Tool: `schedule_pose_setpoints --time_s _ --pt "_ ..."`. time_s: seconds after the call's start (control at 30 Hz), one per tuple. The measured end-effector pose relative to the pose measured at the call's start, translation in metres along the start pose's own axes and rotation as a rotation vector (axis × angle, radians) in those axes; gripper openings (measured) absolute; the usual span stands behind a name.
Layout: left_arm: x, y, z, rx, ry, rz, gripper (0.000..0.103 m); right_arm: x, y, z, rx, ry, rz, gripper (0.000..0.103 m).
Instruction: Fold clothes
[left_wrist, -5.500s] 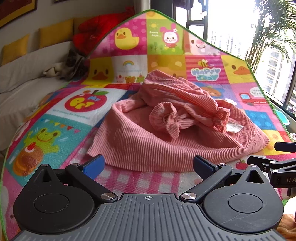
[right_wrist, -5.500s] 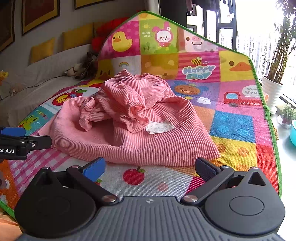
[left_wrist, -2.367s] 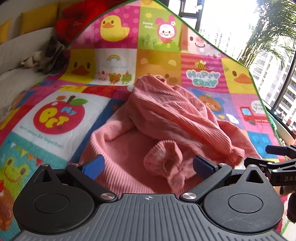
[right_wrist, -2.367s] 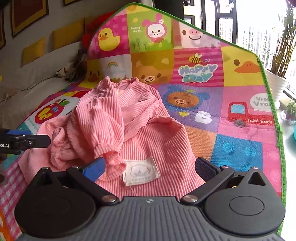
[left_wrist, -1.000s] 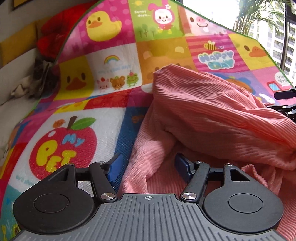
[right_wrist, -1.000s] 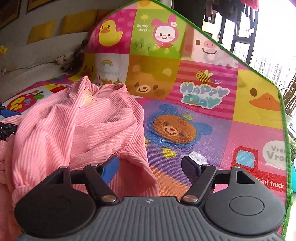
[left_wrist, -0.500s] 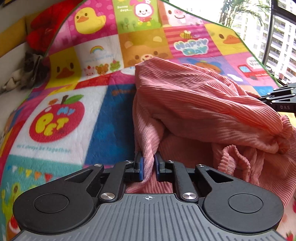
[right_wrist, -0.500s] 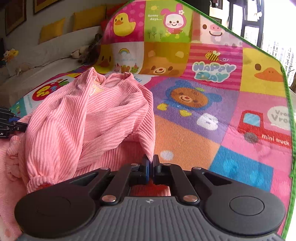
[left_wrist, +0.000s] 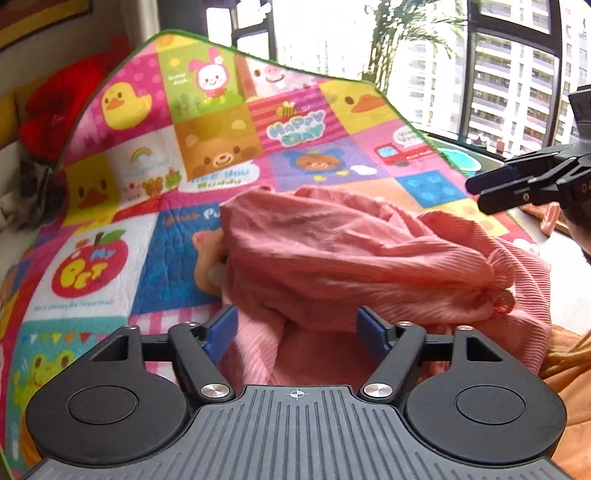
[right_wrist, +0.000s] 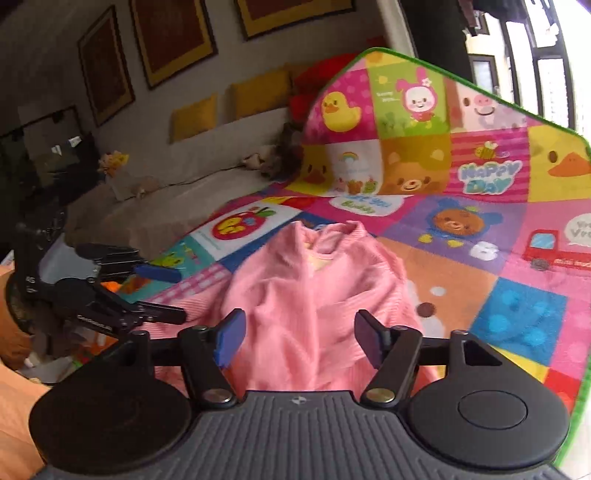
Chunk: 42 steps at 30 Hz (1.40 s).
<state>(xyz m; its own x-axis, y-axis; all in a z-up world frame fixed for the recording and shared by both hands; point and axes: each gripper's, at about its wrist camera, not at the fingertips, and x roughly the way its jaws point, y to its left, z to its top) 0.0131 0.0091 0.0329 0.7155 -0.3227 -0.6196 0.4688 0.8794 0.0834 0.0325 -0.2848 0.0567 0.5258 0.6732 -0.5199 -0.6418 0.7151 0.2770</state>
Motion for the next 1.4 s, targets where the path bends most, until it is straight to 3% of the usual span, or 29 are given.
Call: schedule_pose_setpoints --time_s 0.1,0.17,0.23,0.27,0.33,0.47,0.6,0.63,0.67,0.7,0.73,0.83,1.0,1.1,1.17,1.27,1.3,1.33,1.4 --pt "0.002 -0.015 0.003 0.052 -0.016 -0.036 0.091 0.031 0.017 -0.015 -0.083 0.117 0.006 0.073" --pt "0.006 -0.024 0.003 0.079 -0.016 -0.060 0.094 0.051 0.021 -0.022 -0.132 0.173 -0.033 0.066" --pt "0.011 -0.030 0.004 0.109 -0.020 -0.064 0.094 0.064 0.021 -0.013 -0.175 0.173 -0.065 0.013" --pt "0.014 -0.033 0.004 0.125 -0.023 -0.061 0.094 0.066 0.021 -0.003 -0.182 0.144 -0.074 0.011" --pt "0.026 -0.036 0.008 0.152 -0.032 -0.038 0.095 0.069 0.022 0.027 -0.209 0.058 -0.080 0.008" --pt "0.058 -0.028 0.026 0.168 -0.099 0.094 0.096 0.072 0.030 0.087 -0.242 -0.095 -0.026 0.007" --pt "0.082 -0.006 0.046 0.136 -0.189 0.198 0.095 0.081 0.042 0.123 -0.287 -0.155 0.018 0.007" --pt "0.082 0.005 0.049 0.105 -0.193 0.204 0.076 0.083 0.043 0.126 -0.300 -0.157 0.010 0.007" --pt "0.083 0.016 0.052 0.074 -0.197 0.211 0.048 0.084 0.043 0.128 -0.306 -0.152 -0.006 0.008" --pt "0.084 0.028 0.055 0.044 -0.201 0.217 0.039 0.084 0.042 0.128 -0.317 -0.145 -0.025 0.013" --pt "0.084 0.040 0.057 0.007 -0.205 0.226 0.032 0.083 0.042 0.123 -0.340 -0.135 -0.051 0.026" --pt "0.072 0.093 0.056 -0.139 -0.201 0.314 0.025 0.080 0.048 0.092 -0.462 -0.066 -0.099 0.053" --pt "0.061 0.170 0.038 -0.321 -0.135 0.453 0.023 0.080 0.066 0.025 -0.562 0.164 0.054 0.056" --pt "0.066 0.198 0.022 -0.400 -0.087 0.495 0.022 0.085 0.077 0.007 -0.592 0.186 0.113 0.064" --pt "0.070 0.210 0.013 -0.456 -0.065 0.488 0.022 0.098 0.084 -0.001 -0.652 0.178 0.078 0.066" --pt "0.072 0.222 0.006 -0.529 -0.056 0.467 0.022 0.120 0.091 -0.009 -0.744 0.166 0.011 0.066" --pt "0.070 0.223 0.006 -0.529 -0.061 0.464 0.022 0.126 0.087 -0.005 -0.749 0.147 -0.020 0.052" --pt "0.069 0.224 0.006 -0.528 -0.066 0.461 0.022 0.127 0.080 0.006 -0.729 0.117 -0.058 0.026" --pt "0.065 0.225 0.009 -0.520 -0.079 0.460 0.022 0.130 0.064 0.027 -0.688 0.057 -0.132 0.013"
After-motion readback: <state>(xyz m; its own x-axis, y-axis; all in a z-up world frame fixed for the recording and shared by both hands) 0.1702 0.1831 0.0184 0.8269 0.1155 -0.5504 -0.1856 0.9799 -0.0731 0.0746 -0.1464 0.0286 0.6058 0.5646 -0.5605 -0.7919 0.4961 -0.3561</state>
